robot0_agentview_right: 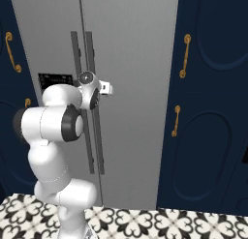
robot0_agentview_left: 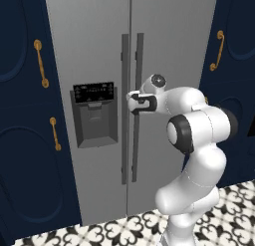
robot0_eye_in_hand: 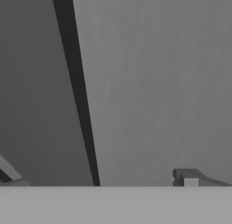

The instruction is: Grab a lemon wedge from the fridge and one ice cube from the ice bowl, and put them in the glass of lemonade.

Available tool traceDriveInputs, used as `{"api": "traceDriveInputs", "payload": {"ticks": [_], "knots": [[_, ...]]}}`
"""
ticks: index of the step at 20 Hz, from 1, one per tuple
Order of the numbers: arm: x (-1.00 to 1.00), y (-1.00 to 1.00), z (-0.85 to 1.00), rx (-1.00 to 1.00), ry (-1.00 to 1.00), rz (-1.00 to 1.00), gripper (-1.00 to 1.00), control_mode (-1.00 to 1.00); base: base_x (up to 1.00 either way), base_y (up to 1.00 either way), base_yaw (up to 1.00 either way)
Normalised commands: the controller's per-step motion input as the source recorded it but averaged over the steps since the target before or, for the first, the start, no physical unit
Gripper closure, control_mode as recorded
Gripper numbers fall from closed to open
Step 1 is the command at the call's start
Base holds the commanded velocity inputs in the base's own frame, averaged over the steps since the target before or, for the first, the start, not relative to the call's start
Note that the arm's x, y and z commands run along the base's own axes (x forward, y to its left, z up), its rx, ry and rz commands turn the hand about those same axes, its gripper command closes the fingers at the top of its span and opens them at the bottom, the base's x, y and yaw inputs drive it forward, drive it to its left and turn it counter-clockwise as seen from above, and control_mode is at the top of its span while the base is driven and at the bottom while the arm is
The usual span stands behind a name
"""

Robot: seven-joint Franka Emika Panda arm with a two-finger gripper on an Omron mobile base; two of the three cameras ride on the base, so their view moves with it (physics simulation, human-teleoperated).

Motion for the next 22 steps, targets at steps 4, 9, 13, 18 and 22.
{"api": "traceDriveInputs", "payload": {"ticks": [4, 9, 13, 18, 22], "knots": [[0.18, 0.01, 0.00, 0.00, 0.01, 0.00, 1.00, -1.00, 0.00, 0.00, 0.00], [0.12, 0.00, 0.00, 0.00, 0.01, 0.00, 1.00, -1.00, 0.00, 0.00, 0.00], [0.01, -0.17, 0.00, 0.00, 0.00, -0.02, 1.00, -1.00, 0.00, 0.00, 0.00], [-0.01, -0.45, 0.00, 0.00, 0.00, -0.09, 1.00, -1.00, 0.00, 0.00, 0.00], [-0.28, -0.78, 0.00, 0.03, 0.00, -0.17, 1.00, -1.00, 0.00, 0.00, 0.00]]}}
